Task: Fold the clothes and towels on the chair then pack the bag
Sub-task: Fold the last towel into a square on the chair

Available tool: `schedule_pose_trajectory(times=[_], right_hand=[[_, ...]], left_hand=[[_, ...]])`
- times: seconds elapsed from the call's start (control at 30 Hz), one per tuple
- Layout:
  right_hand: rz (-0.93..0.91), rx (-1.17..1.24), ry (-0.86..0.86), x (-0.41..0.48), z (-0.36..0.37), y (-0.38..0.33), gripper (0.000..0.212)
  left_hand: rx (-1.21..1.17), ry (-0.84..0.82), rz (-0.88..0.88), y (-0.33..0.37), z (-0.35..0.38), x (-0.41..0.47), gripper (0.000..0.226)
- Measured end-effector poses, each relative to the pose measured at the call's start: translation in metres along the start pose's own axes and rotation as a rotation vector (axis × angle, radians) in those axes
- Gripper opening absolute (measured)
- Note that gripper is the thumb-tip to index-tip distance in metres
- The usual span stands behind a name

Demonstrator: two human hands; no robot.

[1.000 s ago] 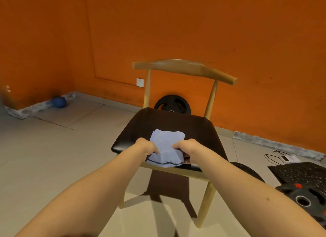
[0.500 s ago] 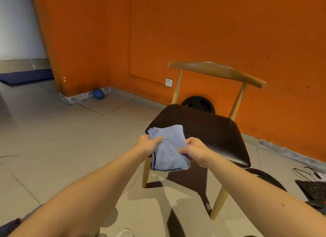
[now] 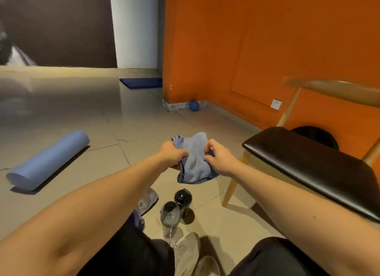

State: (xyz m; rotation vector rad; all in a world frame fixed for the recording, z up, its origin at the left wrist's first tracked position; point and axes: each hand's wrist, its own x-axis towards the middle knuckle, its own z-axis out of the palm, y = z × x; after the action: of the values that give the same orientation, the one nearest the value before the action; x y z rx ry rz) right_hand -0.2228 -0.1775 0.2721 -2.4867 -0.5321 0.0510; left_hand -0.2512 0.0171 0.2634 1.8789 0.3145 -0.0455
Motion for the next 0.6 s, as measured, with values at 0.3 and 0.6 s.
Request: schedule_pose_trajectory(times=[0.3,0.6], right_hand=[[-0.094,0.153,-0.370,0.058,0.112,-0.084,0.060],[-0.029,0.172,-0.538,0.086,0.281,-0.134,0.042]], left_hand=[[-0.016,0.034,-0.197,-0.056,-0.112,0.002,0.035],[-0.250,0.116,-0.321,-0.202,-0.192,0.001,0.033]])
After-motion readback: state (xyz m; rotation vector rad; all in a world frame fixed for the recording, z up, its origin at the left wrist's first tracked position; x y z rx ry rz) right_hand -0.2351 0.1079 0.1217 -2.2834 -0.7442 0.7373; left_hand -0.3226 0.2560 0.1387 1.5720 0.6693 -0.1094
